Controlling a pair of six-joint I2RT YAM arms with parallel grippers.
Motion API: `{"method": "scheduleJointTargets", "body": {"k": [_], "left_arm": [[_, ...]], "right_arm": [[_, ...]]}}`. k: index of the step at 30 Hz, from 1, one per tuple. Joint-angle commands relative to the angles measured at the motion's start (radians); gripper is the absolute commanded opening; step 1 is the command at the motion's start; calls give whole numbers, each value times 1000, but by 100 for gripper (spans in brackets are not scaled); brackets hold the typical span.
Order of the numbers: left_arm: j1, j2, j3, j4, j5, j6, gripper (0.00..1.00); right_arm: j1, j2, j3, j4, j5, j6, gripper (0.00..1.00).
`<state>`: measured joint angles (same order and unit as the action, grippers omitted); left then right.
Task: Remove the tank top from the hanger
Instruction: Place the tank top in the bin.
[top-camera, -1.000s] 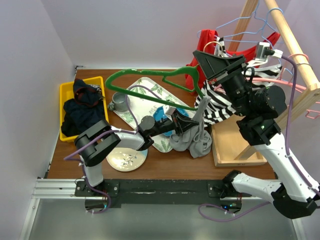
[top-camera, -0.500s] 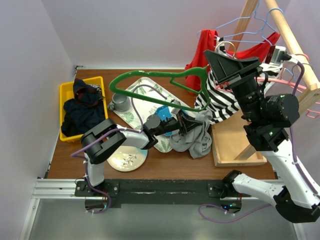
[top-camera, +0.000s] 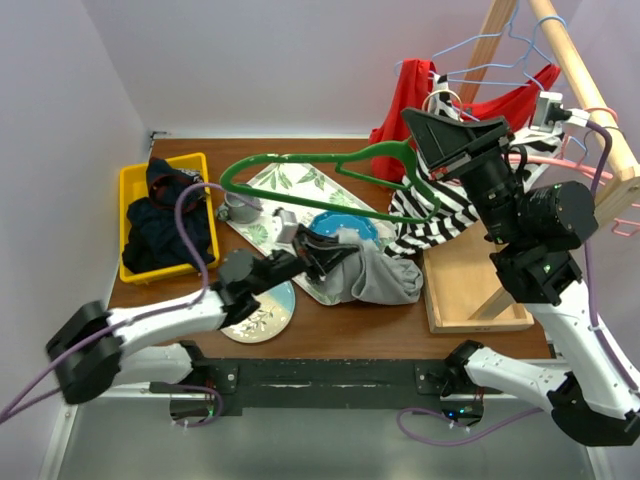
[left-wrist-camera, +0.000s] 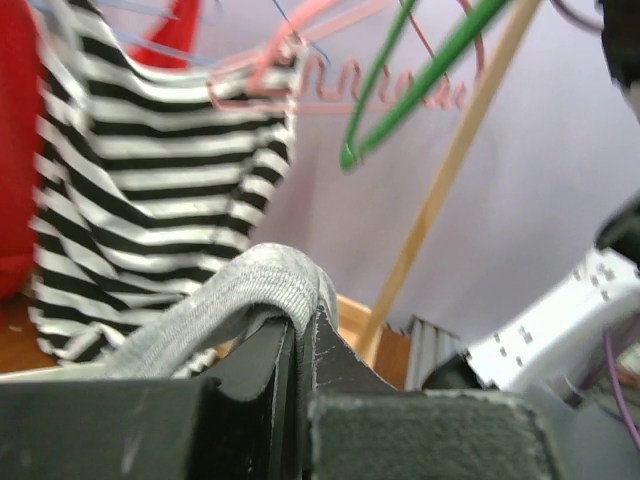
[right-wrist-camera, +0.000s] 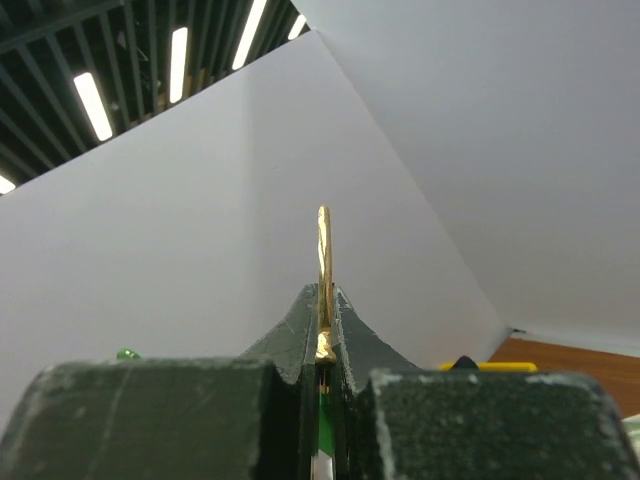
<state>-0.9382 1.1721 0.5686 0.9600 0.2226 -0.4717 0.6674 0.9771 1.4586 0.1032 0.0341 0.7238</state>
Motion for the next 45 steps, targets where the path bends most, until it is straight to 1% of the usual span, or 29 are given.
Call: {"method": "scheduleJointTargets", "body": {"k": [1,2,4,5,6,7,9,10,12,14,17,18,19,20,21,22,23,25,26,29,30,32,33,35,37,38,41,43,45], "left_arm": [[-1,-193,103,-422,-286,99,0],[1,-213,122,-463,-381,114,0],[4,-250,198,-539,-469,143,0],[7,-252,233,-623,-542,172,0],[15,-250,308,-665,-567,185,0],[39,-235,344,-735,-586,194,0],[76,-221,429,-789,-609,211,0],[120,-213,450,-822,-609,209,0],[195,-213,497,-833,-600,205,0],[231,-212,537,-834,-595,217,0],[256,-177,686,-865,-600,269,0],[257,-142,789,-882,-608,287,0],[257,-118,847,-923,-618,315,0],[257,-97,902,-941,-638,387,0],[256,-50,1003,-958,-663,422,0],[257,-26,1048,-999,-702,461,0],[259,-5,1085,-1006,-792,541,0],[269,49,1152,-988,-867,623,0],[275,64,1172,-978,-926,696,0],[338,116,1237,-926,-1009,787,0],[395,136,1243,-923,-1013,789,0],[462,153,1249,-943,-1002,785,0],[530,168,1251,-942,-1006,792,0],[614,185,1267,-923,-1040,849,0],[656,211,1329,-922,-1086,890,0],[703,218,1343,-919,-1085,897,0],[786,247,1412,-903,-1051,920,0],[806,288,1506,-929,-1042,985,0],[823,368,1586,-955,-1066,1036,0]], "right_arm": [[0,-26,46,-11,1,-92,0],[0,-31,43,3,-8,-95,0],[0,-41,39,3,-28,-101,0],[0,-55,37,0,-33,-104,0],[0,-63,37,-2,-33,-109,0],[0,-72,28,-3,-33,-109,0],[0,-98,16,3,-57,-118,0],[0,-106,11,4,-62,-121,0],[0,-123,23,-3,-85,-138,0],[1,-132,34,-25,-99,-158,0],[0,-158,20,-36,-96,-173,0],[0,-170,2,-37,-86,-173,0],[0,-175,-6,-39,-82,-172,0],[1,-181,-15,-40,-80,-164,0],[0,-184,-29,-42,-79,-158,0],[0,-195,-36,-40,-86,-153,0],[0,-199,-43,-34,-92,-144,0],[0,-213,-56,-30,-100,-136,0],[1,-215,-61,-30,-100,-138,0],[1,-218,-73,-39,-89,-144,0],[0,-219,-73,-43,-89,-144,0],[1,-219,-78,-51,-100,-144,0],[0,-221,-86,-51,-106,-144,0],[0,-224,-92,-60,-117,-142,0],[0,-221,-93,-80,-126,-146,0],[0,-215,-90,-86,-137,-147,0],[0,-204,-89,-99,-149,-144,0],[0,-202,-90,-99,-155,-141,0],[0,-201,-92,-100,-152,-146,0]]}}
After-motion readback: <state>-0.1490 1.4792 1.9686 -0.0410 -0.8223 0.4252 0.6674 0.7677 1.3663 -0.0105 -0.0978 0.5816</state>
